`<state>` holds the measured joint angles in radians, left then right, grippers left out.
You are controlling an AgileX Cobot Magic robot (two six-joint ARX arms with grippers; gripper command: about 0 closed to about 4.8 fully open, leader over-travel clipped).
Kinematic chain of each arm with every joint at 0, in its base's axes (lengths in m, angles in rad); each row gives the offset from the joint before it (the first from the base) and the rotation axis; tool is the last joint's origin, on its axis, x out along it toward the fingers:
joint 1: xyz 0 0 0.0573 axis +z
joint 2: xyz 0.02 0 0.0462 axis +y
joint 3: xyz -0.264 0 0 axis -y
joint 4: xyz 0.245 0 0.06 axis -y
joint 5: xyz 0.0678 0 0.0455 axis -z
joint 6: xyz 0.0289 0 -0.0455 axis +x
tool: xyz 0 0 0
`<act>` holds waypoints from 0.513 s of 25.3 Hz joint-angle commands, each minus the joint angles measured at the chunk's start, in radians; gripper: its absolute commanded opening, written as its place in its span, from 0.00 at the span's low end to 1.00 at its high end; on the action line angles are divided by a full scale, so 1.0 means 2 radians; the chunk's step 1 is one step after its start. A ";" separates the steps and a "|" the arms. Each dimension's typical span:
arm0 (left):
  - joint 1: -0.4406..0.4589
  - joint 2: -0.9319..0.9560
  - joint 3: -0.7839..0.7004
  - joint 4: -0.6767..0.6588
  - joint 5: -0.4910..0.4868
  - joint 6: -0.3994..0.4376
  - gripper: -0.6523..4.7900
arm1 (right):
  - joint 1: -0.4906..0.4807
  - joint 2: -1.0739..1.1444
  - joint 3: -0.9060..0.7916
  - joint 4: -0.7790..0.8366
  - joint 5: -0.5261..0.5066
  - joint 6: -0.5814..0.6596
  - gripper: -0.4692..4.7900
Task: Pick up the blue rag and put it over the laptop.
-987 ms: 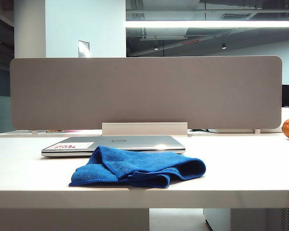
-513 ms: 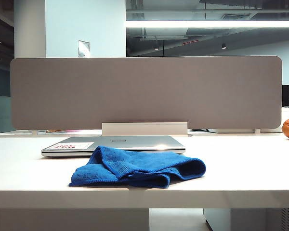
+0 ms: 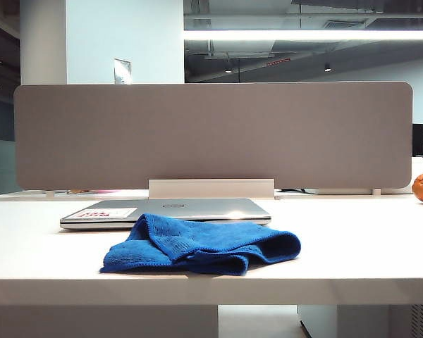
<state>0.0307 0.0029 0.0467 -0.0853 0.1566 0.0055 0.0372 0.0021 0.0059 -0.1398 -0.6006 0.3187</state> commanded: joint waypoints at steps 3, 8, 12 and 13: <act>0.000 0.001 0.034 0.010 0.004 -0.003 0.11 | 0.000 -0.001 -0.002 0.009 -0.002 0.002 0.09; 0.000 0.021 0.072 0.010 0.005 -0.003 0.11 | 0.000 -0.001 -0.002 0.008 -0.002 0.002 0.09; 0.000 0.074 0.111 0.010 0.013 -0.001 0.11 | 0.000 -0.001 -0.002 0.009 -0.002 0.002 0.09; 0.000 0.086 0.119 0.010 0.013 0.000 0.11 | 0.000 -0.001 -0.002 0.009 -0.002 0.001 0.09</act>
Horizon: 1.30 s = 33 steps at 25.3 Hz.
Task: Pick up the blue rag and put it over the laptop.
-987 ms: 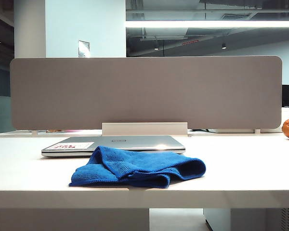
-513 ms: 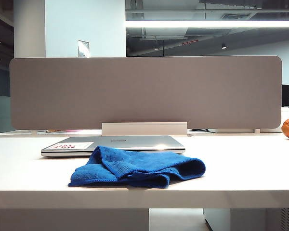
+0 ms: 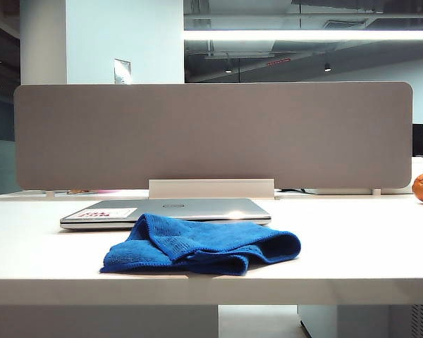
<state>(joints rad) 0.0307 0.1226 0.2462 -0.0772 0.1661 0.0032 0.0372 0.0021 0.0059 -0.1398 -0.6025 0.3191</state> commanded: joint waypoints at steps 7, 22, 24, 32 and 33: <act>0.000 0.113 0.065 0.015 0.030 0.004 0.11 | 0.000 -0.001 -0.002 0.009 0.000 0.001 0.09; -0.045 0.354 0.186 0.031 0.110 -0.023 0.11 | -0.001 -0.001 -0.002 0.009 0.000 0.001 0.09; -0.068 0.376 0.195 0.032 0.107 -0.023 0.11 | -0.001 -0.001 -0.002 0.009 0.000 0.001 0.09; -0.151 0.466 0.236 0.032 0.097 -0.037 0.11 | -0.001 -0.001 -0.002 0.009 0.001 0.001 0.09; -0.166 0.490 0.245 0.032 0.079 -0.048 0.11 | -0.001 -0.001 -0.002 0.009 0.001 0.001 0.09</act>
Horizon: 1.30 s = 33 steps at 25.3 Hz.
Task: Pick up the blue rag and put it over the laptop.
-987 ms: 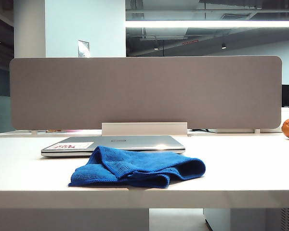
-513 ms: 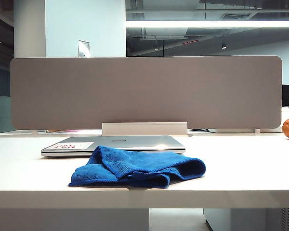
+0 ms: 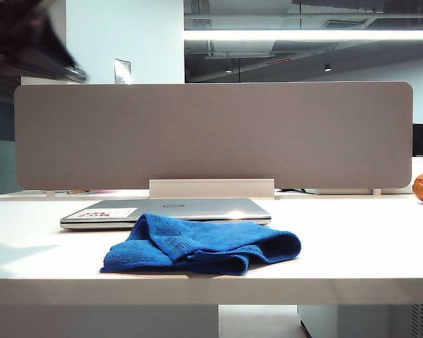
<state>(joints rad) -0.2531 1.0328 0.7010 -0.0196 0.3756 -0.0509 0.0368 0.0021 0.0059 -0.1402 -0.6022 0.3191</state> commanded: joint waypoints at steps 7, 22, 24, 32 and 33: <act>-0.039 0.135 0.052 0.003 -0.032 -0.099 0.13 | 0.000 -0.001 -0.002 0.009 0.000 0.001 0.09; -0.080 0.244 0.085 0.003 -0.040 -0.091 0.44 | 0.000 -0.001 -0.002 0.009 0.000 0.001 0.09; -0.089 0.258 0.085 0.003 -0.042 -0.090 0.58 | 0.000 -0.001 -0.002 0.009 0.000 0.001 0.09; -0.095 0.283 0.085 0.002 -0.057 -0.056 0.61 | 0.000 -0.001 -0.002 0.009 0.000 0.001 0.09; -0.095 0.283 0.085 0.001 -0.066 -0.056 0.67 | 0.000 -0.001 -0.002 0.009 0.000 0.001 0.09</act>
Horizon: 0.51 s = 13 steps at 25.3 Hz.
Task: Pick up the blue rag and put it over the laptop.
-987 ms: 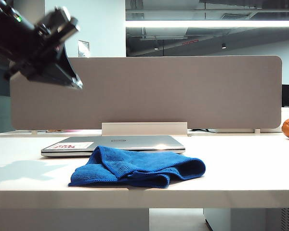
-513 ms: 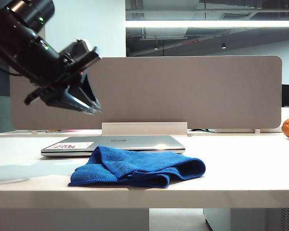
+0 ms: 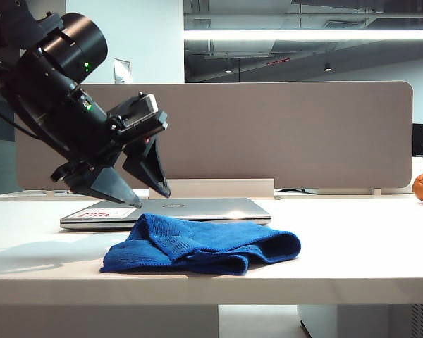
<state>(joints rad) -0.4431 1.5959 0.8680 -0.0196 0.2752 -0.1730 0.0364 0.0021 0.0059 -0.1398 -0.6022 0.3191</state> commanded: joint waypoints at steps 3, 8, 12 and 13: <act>0.000 0.004 0.002 0.003 -0.033 0.020 0.82 | 0.000 -0.001 -0.002 0.008 0.000 0.001 0.09; 0.000 0.016 0.002 0.009 -0.033 0.034 0.82 | 0.000 -0.001 -0.002 0.008 0.000 0.001 0.09; -0.004 0.029 0.002 0.018 -0.035 0.034 0.82 | 0.000 -0.001 -0.002 0.008 0.000 0.001 0.09; -0.006 0.032 0.002 0.021 -0.037 0.034 0.82 | 0.000 -0.001 -0.002 0.008 0.000 0.001 0.09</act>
<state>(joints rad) -0.4469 1.6531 0.8677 -0.0082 0.2104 -0.1085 0.0364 0.0021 0.0059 -0.1398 -0.6025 0.3191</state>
